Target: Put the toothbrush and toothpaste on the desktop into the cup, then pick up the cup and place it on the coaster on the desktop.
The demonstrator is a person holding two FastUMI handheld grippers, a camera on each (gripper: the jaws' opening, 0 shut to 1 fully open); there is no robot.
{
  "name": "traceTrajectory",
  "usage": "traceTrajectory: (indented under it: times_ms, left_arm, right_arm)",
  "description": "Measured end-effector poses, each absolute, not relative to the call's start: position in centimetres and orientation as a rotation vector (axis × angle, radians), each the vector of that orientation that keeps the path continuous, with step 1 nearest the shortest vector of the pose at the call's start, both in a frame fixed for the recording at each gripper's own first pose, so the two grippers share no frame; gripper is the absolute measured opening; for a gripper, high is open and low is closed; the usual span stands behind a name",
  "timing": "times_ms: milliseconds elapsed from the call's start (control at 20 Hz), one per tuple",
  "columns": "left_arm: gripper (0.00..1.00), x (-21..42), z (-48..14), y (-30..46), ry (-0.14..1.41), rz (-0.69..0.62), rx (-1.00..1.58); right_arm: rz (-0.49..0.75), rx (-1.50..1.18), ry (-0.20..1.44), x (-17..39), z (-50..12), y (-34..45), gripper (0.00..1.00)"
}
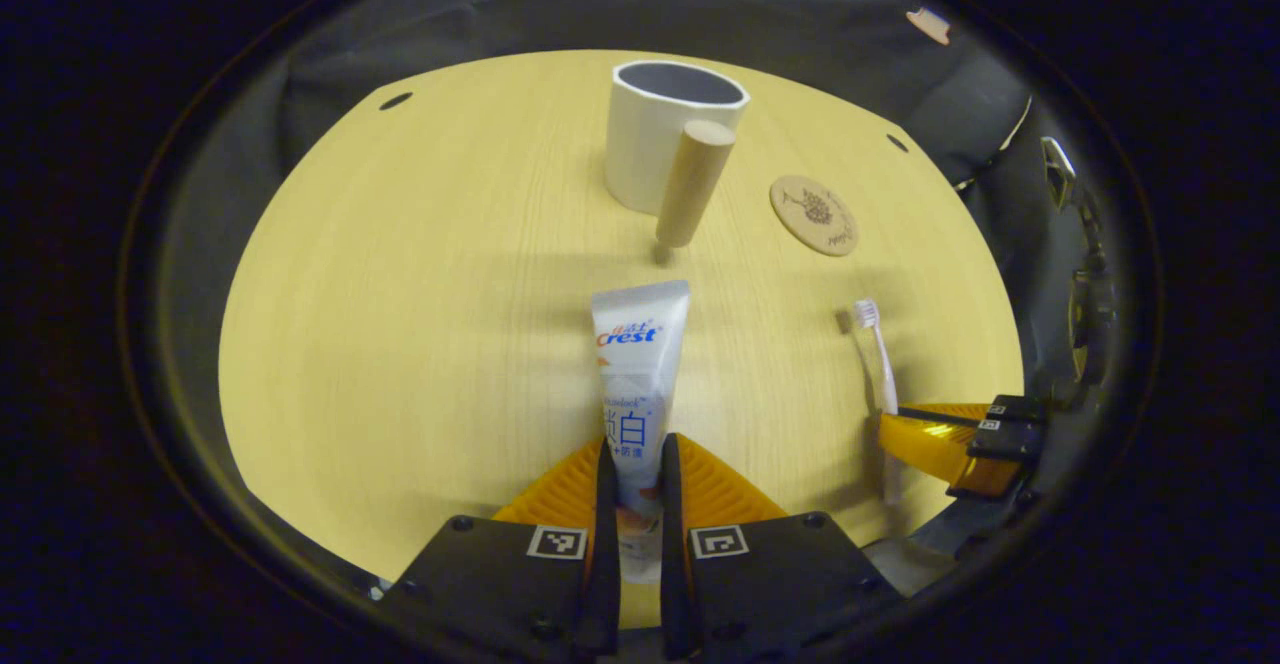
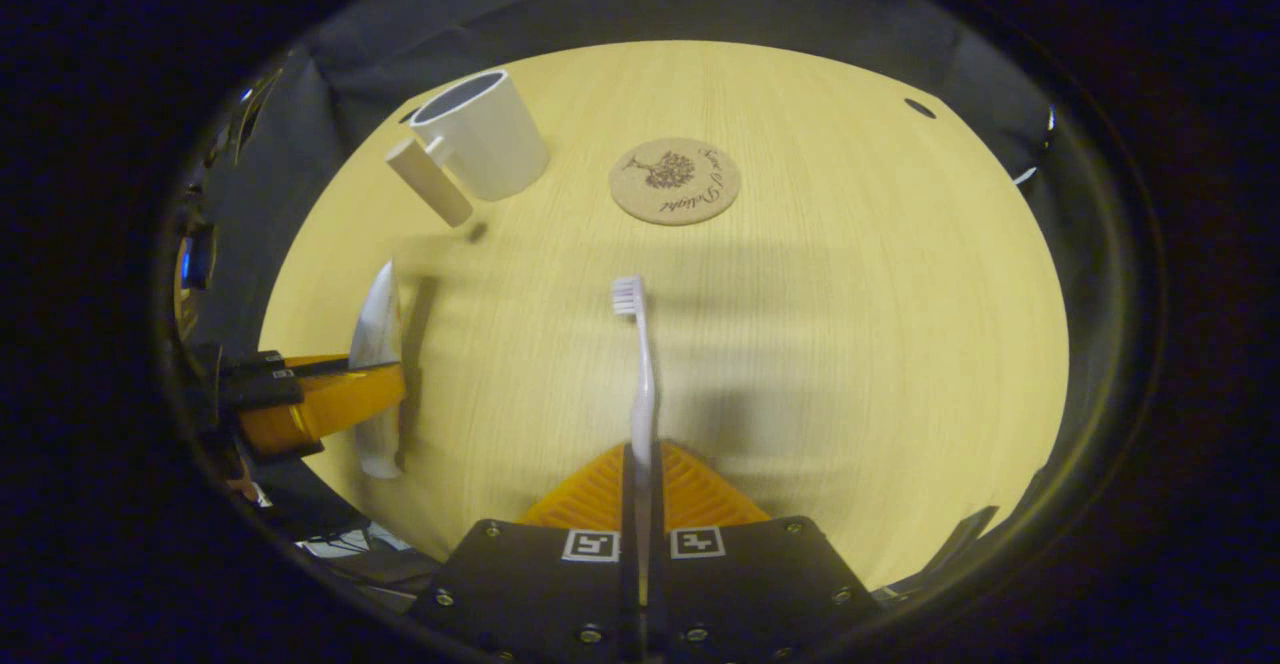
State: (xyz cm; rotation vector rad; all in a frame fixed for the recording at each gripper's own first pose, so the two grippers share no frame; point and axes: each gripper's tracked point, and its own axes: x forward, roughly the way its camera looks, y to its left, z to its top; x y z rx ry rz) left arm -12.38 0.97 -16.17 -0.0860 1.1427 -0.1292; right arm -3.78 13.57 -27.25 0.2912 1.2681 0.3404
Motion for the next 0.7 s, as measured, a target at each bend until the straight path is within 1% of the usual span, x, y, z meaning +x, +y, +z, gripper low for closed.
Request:
traceTrajectory:
  times_ms: [300, 550, 700]
  left_arm:
    - [0.24, -10.5, -14.3, 0.8, 0.983, -0.116, -0.148]
    - [0.24, -7.7, -9.4, 4.5, 0.78, -0.085, -0.193]
    - [0.22, -6.4, -6.0, 7.7, 0.633, -0.066, -0.219]
  right_arm:
    - [0.389, 0.396, 1.115, -2.5, -23.9, 14.5, 0.04]
    - [0.405, 0.467, 0.971, -0.2, -20.2, 14.4, 0.04]
    - [0.402, 0.485, 0.874, 1.7, -17.8, 13.8, 0.04]
